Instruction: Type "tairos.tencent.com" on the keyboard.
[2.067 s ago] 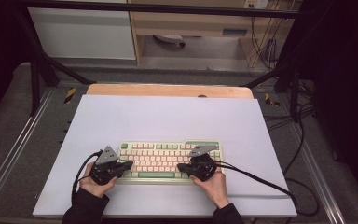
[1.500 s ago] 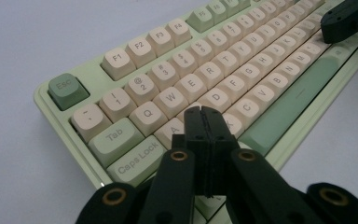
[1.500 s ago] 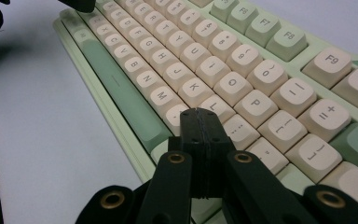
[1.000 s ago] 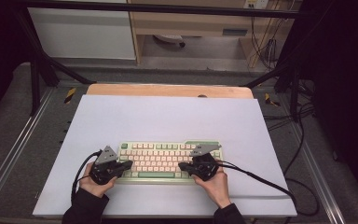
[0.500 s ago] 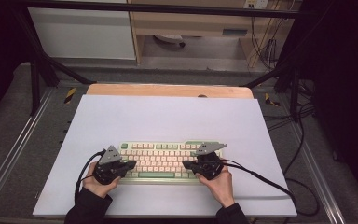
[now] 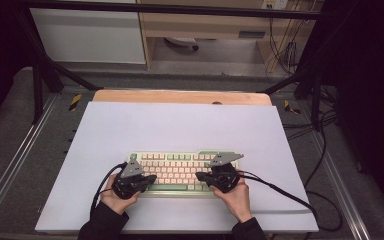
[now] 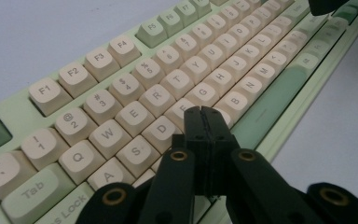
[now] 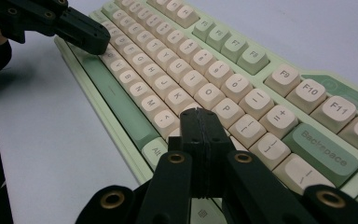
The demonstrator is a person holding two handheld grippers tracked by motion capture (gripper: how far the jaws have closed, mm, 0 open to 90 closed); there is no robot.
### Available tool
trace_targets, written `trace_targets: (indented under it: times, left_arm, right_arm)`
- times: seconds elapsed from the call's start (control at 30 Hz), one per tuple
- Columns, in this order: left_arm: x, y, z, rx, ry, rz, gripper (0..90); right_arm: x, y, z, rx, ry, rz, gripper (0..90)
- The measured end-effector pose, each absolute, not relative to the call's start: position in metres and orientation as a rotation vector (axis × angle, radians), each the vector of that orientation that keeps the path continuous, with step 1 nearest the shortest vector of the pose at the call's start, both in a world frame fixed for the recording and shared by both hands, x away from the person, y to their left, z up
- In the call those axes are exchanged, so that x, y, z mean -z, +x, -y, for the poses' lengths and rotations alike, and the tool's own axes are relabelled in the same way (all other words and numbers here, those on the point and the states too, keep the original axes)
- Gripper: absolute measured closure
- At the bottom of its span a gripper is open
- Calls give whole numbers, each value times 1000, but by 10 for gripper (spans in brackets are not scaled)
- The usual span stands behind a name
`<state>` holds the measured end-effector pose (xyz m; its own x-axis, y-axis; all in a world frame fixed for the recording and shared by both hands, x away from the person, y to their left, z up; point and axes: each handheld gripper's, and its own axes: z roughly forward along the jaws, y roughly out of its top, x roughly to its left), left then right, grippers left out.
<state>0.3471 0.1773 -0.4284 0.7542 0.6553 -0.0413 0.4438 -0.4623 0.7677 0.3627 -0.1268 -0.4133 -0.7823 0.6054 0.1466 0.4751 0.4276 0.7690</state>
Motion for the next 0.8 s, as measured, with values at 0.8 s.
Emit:
trace_targets:
  times: [0.8]
  left_arm:
    - [423,345,-185,-343,2107,-822,896]
  right_arm:
    - [415,365,122,-1309,971,-2516,900]
